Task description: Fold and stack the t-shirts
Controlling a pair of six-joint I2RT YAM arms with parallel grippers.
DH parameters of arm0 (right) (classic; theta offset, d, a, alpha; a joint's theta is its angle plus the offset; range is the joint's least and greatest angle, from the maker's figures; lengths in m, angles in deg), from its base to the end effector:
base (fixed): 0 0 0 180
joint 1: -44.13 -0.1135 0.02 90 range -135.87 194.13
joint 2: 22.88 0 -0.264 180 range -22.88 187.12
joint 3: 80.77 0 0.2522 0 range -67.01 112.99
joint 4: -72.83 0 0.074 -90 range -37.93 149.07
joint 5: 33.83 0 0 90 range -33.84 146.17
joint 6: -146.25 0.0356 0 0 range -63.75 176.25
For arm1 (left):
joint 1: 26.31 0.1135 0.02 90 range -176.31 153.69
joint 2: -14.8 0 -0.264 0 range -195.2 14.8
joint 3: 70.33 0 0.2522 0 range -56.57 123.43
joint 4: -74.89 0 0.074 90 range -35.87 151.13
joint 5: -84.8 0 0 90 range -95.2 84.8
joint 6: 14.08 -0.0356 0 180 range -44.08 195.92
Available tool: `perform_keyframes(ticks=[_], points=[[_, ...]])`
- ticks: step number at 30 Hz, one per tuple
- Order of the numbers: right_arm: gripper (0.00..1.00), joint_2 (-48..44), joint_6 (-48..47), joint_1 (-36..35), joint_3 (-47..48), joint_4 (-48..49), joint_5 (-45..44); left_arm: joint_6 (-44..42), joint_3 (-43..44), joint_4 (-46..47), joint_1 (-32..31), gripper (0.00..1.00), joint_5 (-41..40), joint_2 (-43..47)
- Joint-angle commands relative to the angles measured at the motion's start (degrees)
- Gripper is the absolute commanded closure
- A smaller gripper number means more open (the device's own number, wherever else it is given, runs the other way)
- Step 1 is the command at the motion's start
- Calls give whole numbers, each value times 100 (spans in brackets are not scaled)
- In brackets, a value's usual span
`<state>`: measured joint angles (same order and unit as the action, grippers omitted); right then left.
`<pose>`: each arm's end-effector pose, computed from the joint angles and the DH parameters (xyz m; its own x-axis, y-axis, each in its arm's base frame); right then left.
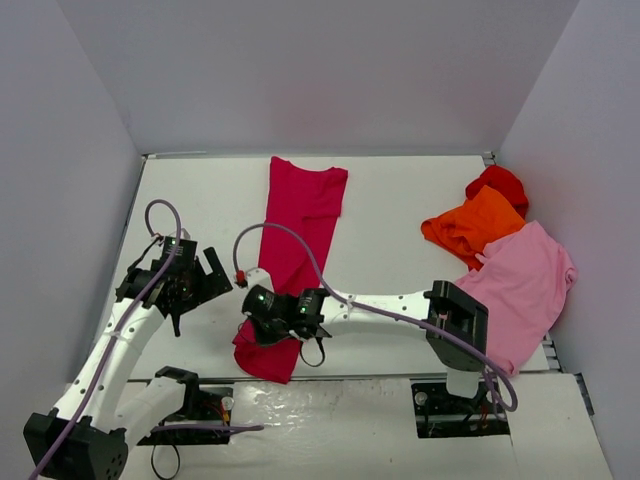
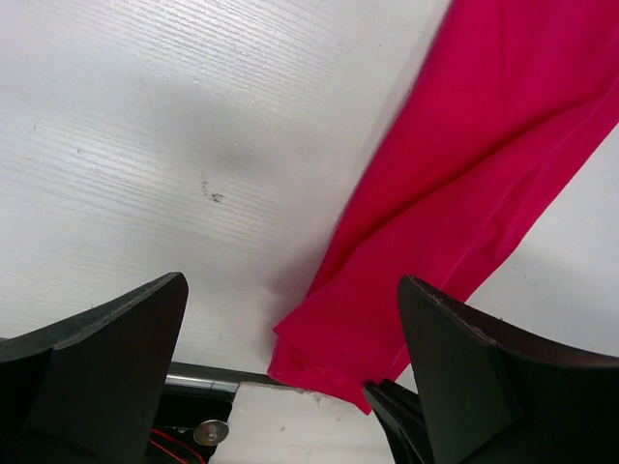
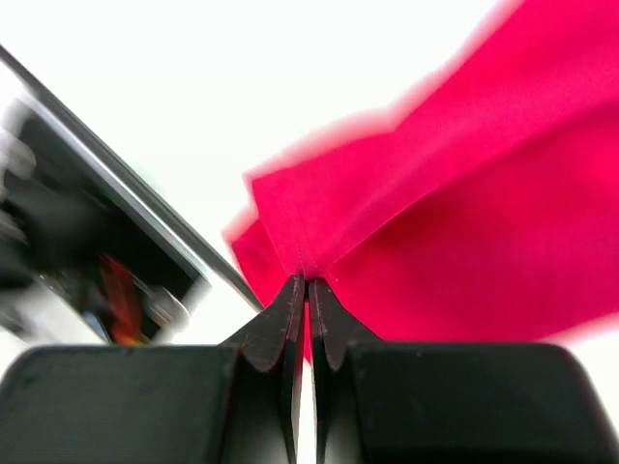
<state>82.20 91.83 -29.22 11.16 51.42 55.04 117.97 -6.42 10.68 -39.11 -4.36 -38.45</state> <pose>0.1223 0.4065 0.2489 -0.6868 -0.2663 -0.6763 -0.6807 0.5619 0.4701 0.1705 -0.0393 0.2835 -0.7365 -0.5194 -0.4333 -0.3546 0.8420 -0.4067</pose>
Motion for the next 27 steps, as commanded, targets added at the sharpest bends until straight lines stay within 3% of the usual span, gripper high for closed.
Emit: perform_keyframes(ticks=[1, 17, 27], points=[[100, -778, 598, -310, -706, 3, 51, -100, 381, 52, -18, 11, -169, -50], [100, -1638, 1593, -662, -2231, 9, -60, -110, 325, 133, -19, 11, -121, -55], [100, -1462, 1625, -788, -2257, 19, -48, -117, 305, 140, -21, 11, -109, -81]])
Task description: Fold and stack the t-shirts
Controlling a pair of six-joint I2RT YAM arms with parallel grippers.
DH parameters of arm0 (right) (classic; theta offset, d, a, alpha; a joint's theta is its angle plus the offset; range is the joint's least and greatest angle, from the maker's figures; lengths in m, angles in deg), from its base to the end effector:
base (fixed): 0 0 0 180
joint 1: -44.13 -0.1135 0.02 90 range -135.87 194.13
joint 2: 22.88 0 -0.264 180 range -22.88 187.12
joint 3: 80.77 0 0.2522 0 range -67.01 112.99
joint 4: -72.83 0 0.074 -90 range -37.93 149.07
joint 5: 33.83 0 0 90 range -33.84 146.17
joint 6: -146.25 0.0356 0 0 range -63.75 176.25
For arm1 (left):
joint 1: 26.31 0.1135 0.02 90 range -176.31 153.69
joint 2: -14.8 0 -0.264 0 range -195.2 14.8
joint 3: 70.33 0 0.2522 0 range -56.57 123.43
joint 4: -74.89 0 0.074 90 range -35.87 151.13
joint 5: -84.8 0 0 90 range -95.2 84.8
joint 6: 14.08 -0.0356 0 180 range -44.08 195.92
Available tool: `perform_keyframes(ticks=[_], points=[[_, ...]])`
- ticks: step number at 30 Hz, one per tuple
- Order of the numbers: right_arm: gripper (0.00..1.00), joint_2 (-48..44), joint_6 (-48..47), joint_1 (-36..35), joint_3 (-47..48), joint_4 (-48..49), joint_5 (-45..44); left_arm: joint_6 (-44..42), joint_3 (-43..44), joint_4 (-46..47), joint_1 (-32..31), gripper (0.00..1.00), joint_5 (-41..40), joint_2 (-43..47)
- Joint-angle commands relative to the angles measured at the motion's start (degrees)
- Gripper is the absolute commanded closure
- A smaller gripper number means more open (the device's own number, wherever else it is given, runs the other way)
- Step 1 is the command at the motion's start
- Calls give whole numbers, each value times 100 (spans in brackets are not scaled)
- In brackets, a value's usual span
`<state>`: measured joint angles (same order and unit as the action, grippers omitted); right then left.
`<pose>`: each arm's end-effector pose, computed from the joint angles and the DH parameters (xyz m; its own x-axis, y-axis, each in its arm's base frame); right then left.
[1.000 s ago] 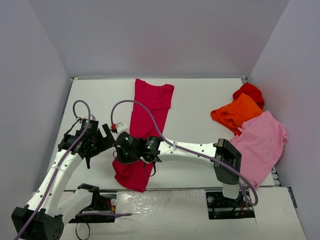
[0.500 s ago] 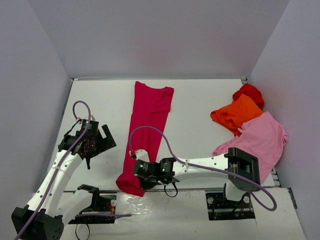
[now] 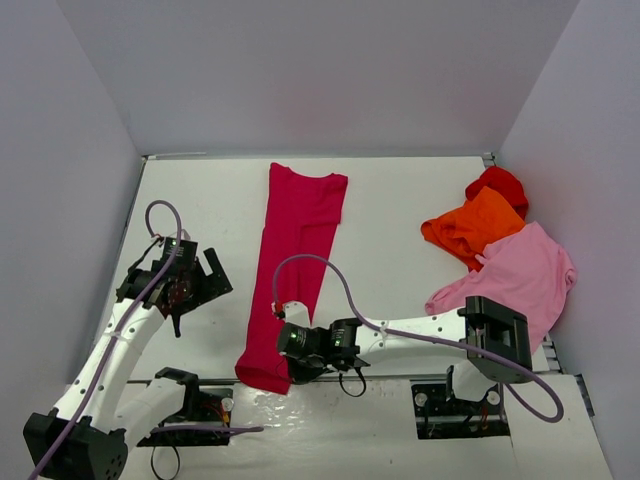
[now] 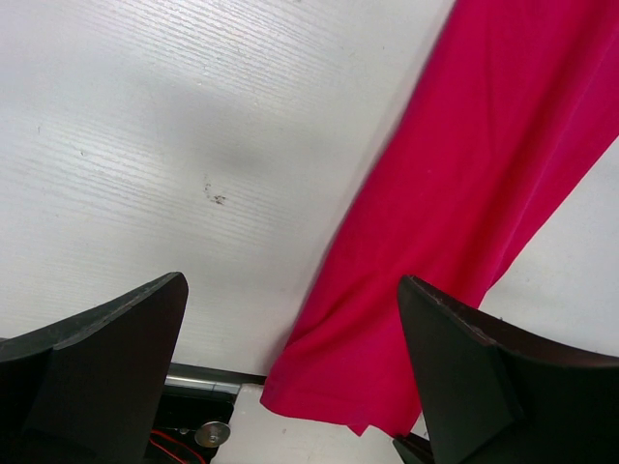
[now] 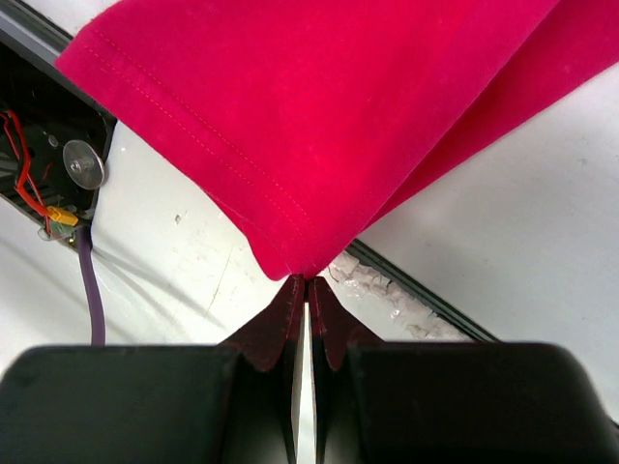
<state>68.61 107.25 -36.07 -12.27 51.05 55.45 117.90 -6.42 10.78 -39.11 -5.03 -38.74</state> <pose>0.0578 0.3318 0.2017 -0.8400 -0.2976 -0.4537 -0.5260 0.6520 0.5462 0.1716 -0.0391 0.2828 -0.7339 -0.5192 -0.4381 -0.3600 0.8441 -0.3974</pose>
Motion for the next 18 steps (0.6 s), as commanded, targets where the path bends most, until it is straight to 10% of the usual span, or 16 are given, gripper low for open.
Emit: perform_keyframes(ticks=[1, 8, 15, 18], points=[[100, -31, 69, -117, 122, 62, -104, -111, 319, 130, -21, 11, -35, -59], [52, 20, 114, -206, 276, -28, -281, -128, 360, 75, -12, 11, -48, -57], [53, -320, -233, -81, 727, -251, -1037, -141, 456, 41, -19, 11, -61, -27], [81, 23, -763, 198, 1335, -249, -1076, -115, 491, -1, -21, 11, -56, 28]])
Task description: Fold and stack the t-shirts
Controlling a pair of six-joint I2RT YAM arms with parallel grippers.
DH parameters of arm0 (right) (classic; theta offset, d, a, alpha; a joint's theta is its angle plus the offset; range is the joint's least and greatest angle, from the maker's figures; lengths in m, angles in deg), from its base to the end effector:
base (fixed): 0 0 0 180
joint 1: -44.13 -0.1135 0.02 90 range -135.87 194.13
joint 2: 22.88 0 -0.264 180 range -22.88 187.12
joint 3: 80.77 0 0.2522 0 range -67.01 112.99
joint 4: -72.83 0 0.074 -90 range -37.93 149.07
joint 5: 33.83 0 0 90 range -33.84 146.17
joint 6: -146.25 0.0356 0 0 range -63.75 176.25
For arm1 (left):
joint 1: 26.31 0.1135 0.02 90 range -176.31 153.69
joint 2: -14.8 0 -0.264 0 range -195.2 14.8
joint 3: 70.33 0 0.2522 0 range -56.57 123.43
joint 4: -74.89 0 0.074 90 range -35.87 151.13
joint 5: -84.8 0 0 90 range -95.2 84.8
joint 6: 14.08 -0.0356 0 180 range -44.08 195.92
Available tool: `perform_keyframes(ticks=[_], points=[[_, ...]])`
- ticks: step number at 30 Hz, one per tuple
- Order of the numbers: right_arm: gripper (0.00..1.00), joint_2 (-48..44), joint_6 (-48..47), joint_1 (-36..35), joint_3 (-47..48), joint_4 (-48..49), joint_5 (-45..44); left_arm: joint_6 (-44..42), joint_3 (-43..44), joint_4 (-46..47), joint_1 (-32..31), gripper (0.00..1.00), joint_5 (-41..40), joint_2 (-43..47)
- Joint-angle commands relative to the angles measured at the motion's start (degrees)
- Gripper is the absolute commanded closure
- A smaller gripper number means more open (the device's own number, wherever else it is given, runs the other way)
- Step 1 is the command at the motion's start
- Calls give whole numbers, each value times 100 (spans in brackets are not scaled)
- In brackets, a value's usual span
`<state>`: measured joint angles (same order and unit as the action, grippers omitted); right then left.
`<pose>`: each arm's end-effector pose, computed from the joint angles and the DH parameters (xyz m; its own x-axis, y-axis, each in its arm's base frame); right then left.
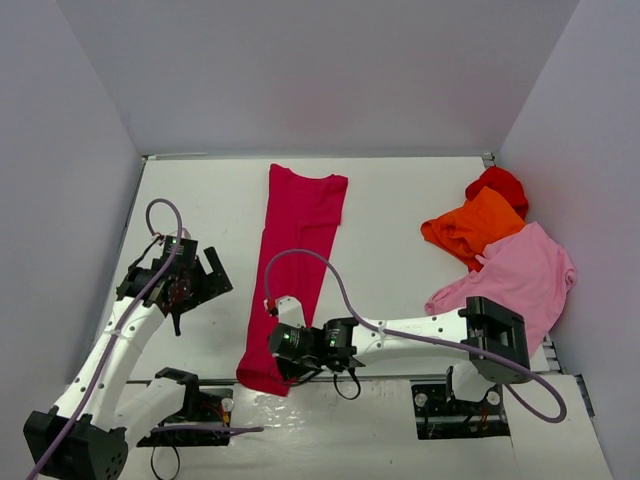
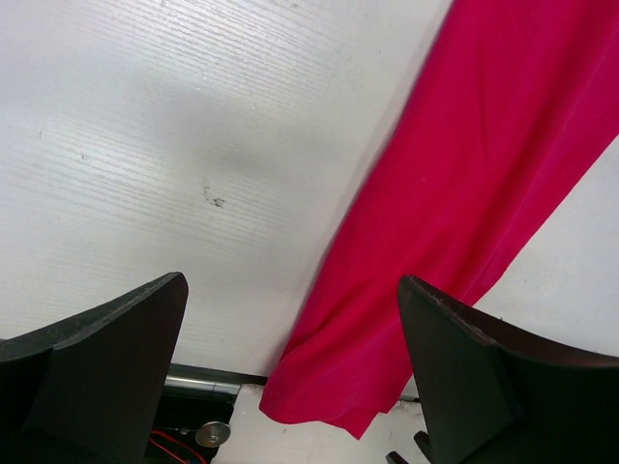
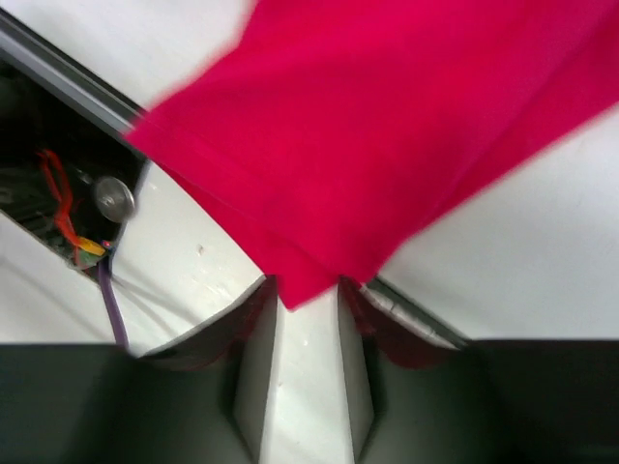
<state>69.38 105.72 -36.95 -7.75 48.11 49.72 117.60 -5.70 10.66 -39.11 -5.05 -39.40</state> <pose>0.0578 0.3424 0.2183 -0.8065 -0.2678 -0.5270 -0.5480 0.6733 0.4964 0.1739 -0.0396 0.2848 -0.7360 -0.5147 -0.4397 -0.3567 0.8469 -0.3943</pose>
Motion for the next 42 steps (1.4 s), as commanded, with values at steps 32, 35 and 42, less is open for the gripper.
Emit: perform_keyframes(ticks=[32, 35, 42], points=[[100, 2019, -1401, 449, 1065, 649, 1308, -20, 537, -315, -12, 12, -279, 288], [100, 1652, -1654, 895, 1760, 575, 1181, -9, 541, -269, -13, 12, -279, 369], [85, 1061, -2357, 1907, 3416, 70, 1006, 24, 643, -289, -21, 12, -257, 667]])
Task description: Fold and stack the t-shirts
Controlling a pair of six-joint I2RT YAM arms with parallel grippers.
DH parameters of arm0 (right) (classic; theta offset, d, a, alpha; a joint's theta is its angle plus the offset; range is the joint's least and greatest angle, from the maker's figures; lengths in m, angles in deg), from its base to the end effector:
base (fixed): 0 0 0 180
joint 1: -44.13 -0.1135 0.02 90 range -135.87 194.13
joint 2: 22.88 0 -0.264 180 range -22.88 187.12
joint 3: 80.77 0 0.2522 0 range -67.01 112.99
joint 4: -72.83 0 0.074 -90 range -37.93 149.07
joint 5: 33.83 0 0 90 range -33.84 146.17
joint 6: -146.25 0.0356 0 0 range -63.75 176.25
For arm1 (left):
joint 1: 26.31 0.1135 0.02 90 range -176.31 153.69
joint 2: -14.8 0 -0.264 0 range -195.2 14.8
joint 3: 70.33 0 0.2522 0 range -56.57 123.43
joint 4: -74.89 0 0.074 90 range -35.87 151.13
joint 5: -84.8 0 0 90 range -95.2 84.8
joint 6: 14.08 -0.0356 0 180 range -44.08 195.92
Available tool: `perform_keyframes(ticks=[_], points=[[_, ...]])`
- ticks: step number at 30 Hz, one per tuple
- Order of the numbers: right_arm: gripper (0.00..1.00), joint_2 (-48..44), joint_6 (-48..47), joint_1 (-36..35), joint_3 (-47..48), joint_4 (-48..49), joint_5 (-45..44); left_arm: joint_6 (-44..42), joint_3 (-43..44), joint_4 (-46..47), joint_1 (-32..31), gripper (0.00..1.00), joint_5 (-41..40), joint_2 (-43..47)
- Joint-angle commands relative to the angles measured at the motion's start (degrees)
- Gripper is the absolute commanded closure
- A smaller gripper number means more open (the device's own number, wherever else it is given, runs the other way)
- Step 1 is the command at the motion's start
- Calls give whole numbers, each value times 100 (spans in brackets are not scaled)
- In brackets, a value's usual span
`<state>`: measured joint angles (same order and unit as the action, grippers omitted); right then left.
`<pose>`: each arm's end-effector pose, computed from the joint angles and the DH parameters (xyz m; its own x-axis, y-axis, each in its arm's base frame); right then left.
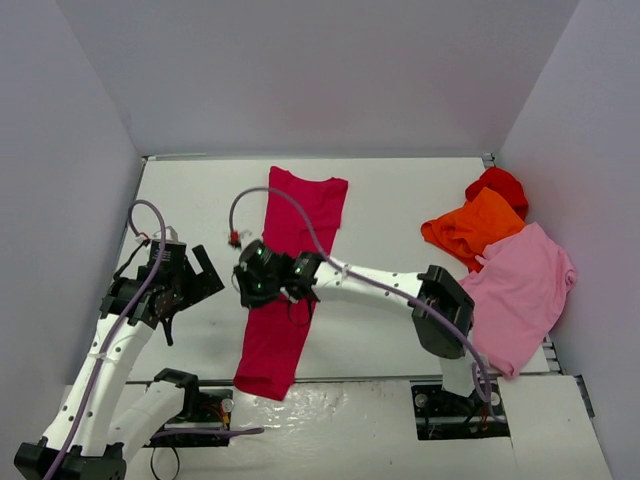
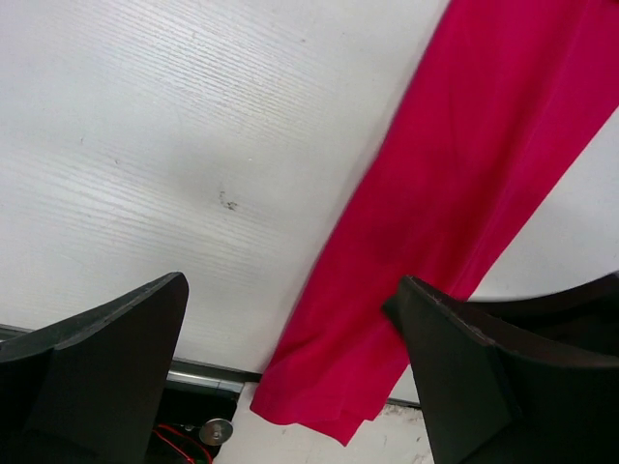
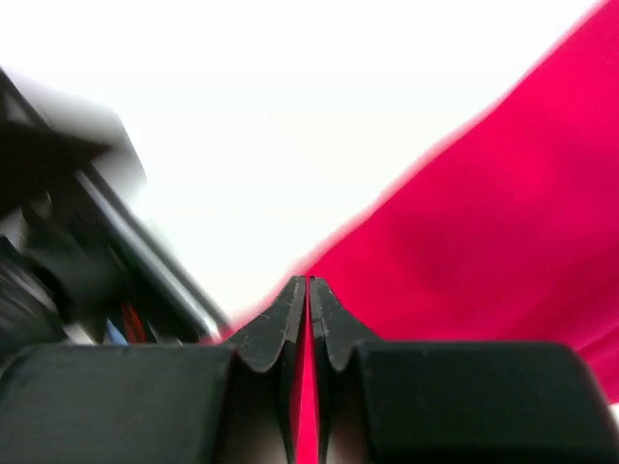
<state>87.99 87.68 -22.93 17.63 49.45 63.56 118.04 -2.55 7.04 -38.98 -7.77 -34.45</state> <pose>0.1707 0.4152 0.2417 -0.6922 -0.3087 -0.6523 -0.6949 0.5291 0.4869 0.1547 -0.0331 0.3106 -0.6766 -0.5346 -0.5063 -0.3549 0.8393 -0.4120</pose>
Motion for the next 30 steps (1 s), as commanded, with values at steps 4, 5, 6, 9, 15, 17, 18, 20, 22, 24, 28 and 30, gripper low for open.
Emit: perform_keyframes(ticks=[4, 5, 6, 9, 15, 17, 18, 20, 22, 24, 28, 30], points=[[60, -1156, -717, 1198, 818, -233, -957, -54, 274, 84, -34, 12, 117, 186], [65, -1193, -712, 1400, 664, -234, -1045, -55, 247, 132, -34, 12, 205, 149], [73, -1199, -709, 1617, 539, -238, -1064, -55, 205, 193, -34, 12, 321, 108], [98, -989, -737, 2490, 148, -208, -903, 83, -145, 557, -34, 13, 1008, 43], [100, -400, -956, 3224, 170, -150, -814, 867, -1062, 1693, -40, 53, 2516, 177], [100, -47, -1037, 3370, 280, -137, -801, 1221, -1596, 2288, -73, 76, 2948, 288], [100, 51, -1073, 3388, 329, -128, -801, 1336, -1712, 2396, -99, 80, 3020, 293], [100, 318, -1143, 3437, 395, -119, -622, 1452, -1923, 2594, -165, 86, 3057, 276], [100, 467, -1191, 3467, 465, -111, -573, 1560, -2076, 2771, -235, 87, 3039, 246], [100, 662, -1221, 3505, 521, -95, -524, 1626, -2185, 3069, -311, 88, 3077, 60], [100, 1069, -1277, 3568, 708, -84, -409, 1725, -2281, 3794, -508, 89, 3265, -708], [100, 1227, -1315, 3589, 823, -84, -367, 1761, -2254, 4039, -709, 89, 3179, -1049]])
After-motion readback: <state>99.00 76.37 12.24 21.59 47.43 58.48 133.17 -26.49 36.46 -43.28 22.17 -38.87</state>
